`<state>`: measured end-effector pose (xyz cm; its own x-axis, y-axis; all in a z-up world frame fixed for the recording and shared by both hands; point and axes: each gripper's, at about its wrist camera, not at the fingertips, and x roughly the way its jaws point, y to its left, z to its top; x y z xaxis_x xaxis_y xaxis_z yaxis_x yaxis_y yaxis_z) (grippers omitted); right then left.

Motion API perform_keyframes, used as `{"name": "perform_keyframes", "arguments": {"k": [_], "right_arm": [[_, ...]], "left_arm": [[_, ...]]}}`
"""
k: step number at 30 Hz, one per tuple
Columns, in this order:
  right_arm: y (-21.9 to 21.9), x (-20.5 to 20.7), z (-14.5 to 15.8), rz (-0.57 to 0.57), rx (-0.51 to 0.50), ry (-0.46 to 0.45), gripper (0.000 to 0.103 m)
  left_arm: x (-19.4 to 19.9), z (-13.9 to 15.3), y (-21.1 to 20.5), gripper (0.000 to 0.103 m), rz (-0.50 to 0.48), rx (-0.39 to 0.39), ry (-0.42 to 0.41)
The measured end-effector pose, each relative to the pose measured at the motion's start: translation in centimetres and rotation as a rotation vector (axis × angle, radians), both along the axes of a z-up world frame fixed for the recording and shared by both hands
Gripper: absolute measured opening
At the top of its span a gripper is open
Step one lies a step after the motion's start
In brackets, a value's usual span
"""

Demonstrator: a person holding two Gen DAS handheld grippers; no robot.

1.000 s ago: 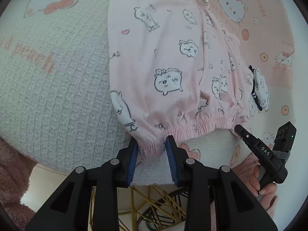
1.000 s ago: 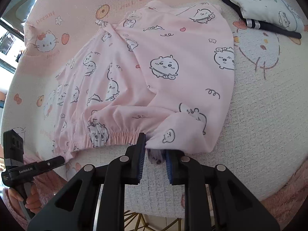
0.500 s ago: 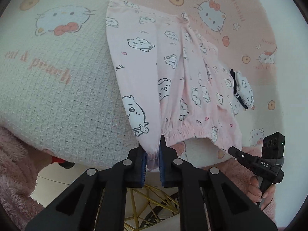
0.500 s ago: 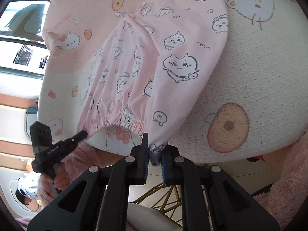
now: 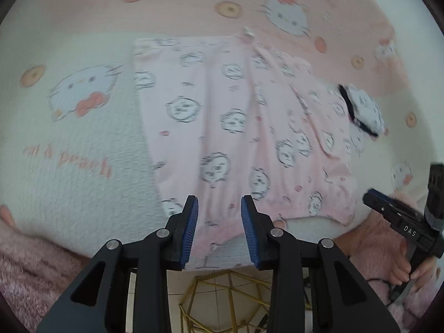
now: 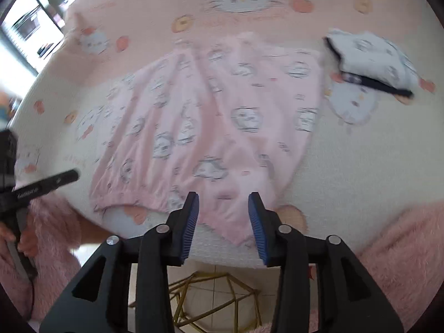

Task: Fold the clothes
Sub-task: 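Lower the pants onto the sofa and regrasp the cuffs with both grippers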

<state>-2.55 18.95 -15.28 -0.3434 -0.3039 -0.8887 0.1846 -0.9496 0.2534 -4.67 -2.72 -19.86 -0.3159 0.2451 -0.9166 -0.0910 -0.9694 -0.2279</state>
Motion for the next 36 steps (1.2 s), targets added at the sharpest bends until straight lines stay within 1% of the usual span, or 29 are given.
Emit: {"name": "perform_keyframes", "arguments": {"k": [2, 3, 4, 5, 6, 7, 8, 9, 10, 12, 13, 14, 15, 16, 18, 22, 24, 25, 26, 27, 28, 30, 31, 32, 33, 35, 36], "right_arm": [[-3.1, 0.3, -1.1, 0.129, 0.052, -0.013, 0.040], [-4.0, 0.4, -1.7, 0.170, 0.077, -0.021, 0.040], [-4.1, 0.5, -2.4, 0.181, 0.102, -0.030, 0.040], [-4.1, 0.6, -3.0, 0.192, 0.126, -0.040, 0.040], [-4.2, 0.7, -3.7, 0.203, 0.151, -0.050, 0.040], [-4.2, 0.8, -4.4, 0.214, 0.175, -0.060, 0.041], [-4.3, 0.8, -5.0, 0.225, 0.200, -0.069, 0.042], [-4.3, 0.9, -5.7, 0.236, 0.224, -0.079, 0.044], [-4.3, 0.9, -6.1, 0.242, 0.234, -0.082, 0.044], [-4.2, 0.7, -6.3, 0.241, 0.223, -0.070, 0.044], [-4.2, 0.6, -6.3, 0.238, 0.230, -0.062, 0.037], [-4.2, 0.5, -6.3, 0.229, 0.242, -0.051, 0.029], [-4.0, 0.3, -6.2, 0.210, 0.252, -0.037, 0.011], [-3.6, 0.1, -6.1, 0.190, 0.235, -0.035, 0.007], [-2.8, -0.5, -5.9, 0.152, 0.188, -0.043, 0.006], [-3.0, -1.1, -5.8, 0.162, 0.212, -0.018, 0.007], [-3.6, -0.7, -5.2, 0.193, 0.164, -0.017, 0.011], [-4.0, -0.4, -5.0, 0.221, 0.134, -0.017, 0.019], [-4.5, 0.1, -4.8, 0.250, 0.117, -0.013, 0.023], [-5.0, 0.3, -4.8, 0.272, 0.124, -0.008, 0.031], [-5.5, 0.4, -5.2, 0.286, 0.160, -0.001, 0.033], [-6.3, 0.4, -5.9, 0.300, 0.231, 0.010, 0.033], [-6.2, 0.1, -6.2, 0.279, 0.256, 0.009, 0.031], [-5.8, -0.3, -6.3, 0.254, 0.260, 0.009, 0.031], [-5.4, -0.6, -6.2, 0.230, 0.257, 0.014, 0.030], [-4.7, -1.1, -6.0, 0.178, 0.304, 0.040, 0.030], [-4.3, -1.3, -6.1, 0.161, 0.311, 0.041, 0.030]], "left_arm": [[-0.5, -1.5, 3.9, 0.034, -0.138, -0.099, -0.006], [-0.4, -2.4, 5.6, 0.034, -0.199, -0.154, -0.013], [-0.2, -3.2, 7.0, 0.034, -0.245, -0.213, -0.018], [0.0, -3.9, 8.3, 0.034, -0.285, -0.274, -0.023], [0.3, -4.3, 9.0, 0.034, -0.308, -0.314, -0.019], [0.5, -4.7, 9.5, 0.034, -0.323, -0.344, -0.012], [0.6, -4.8, 9.7, 0.034, -0.329, -0.358, -0.006], [0.5, -4.9, 9.8, 0.034, -0.327, -0.357, -0.004], [0.3, -4.9, 9.7, 0.034, -0.321, -0.351, -0.002], [-0.1, -4.9, 9.6, 0.034, -0.302, -0.332, 0.005], [-0.3, -4.8, 9.5, 0.030, -0.292, -0.321, 0.009], [-0.5, -4.7, 9.4, 0.020, -0.280, -0.315, 0.015], [-0.8, -4.5, 9.2, 0.016, -0.268, -0.294, 0.019], [-0.9, -4.3, 9.0, 0.015, -0.257, -0.266, 0.021], [-1.3, -3.9, 8.6, 0.014, -0.235, -0.232, 0.030], [-2.1, -3.6, 8.1, 0.014, -0.208, -0.185, 0.035], [-2.4, -3.5, 7.6, 0.014, -0.188, -0.162, 0.037], [-2.3, -3.4, 7.2, 0.014, -0.179, -0.141, 0.032], [-2.1, -3.4, 6.8, 0.014, -0.170, -0.118, 0.026], [-2.2, -3.4, 6.4, 0.014, -0.158, -0.095, 0.021], [-2.4, -3.4, 6.0, 0.014, -0.145, -0.070, 0.016], [-2.6, -3.6, 5.7, 0.014, -0.128, -0.035, 0.007], [-2.6, -3.7, 5.7, 0.014, -0.126, -0.028, 0.005], [-2.5, -3.8, 5.7, 0.014, -0.123, -0.021, 0.003], [-2.4, -3.9, 5.7, 0.014, -0.120, -0.014, 0.001], [-2.4, -4.1, 5.8, 0.014, -0.119, -0.001, -0.009], [-2.5, -4.3, 5.9, 0.014, -0.121, 0.004, -0.018]]}}
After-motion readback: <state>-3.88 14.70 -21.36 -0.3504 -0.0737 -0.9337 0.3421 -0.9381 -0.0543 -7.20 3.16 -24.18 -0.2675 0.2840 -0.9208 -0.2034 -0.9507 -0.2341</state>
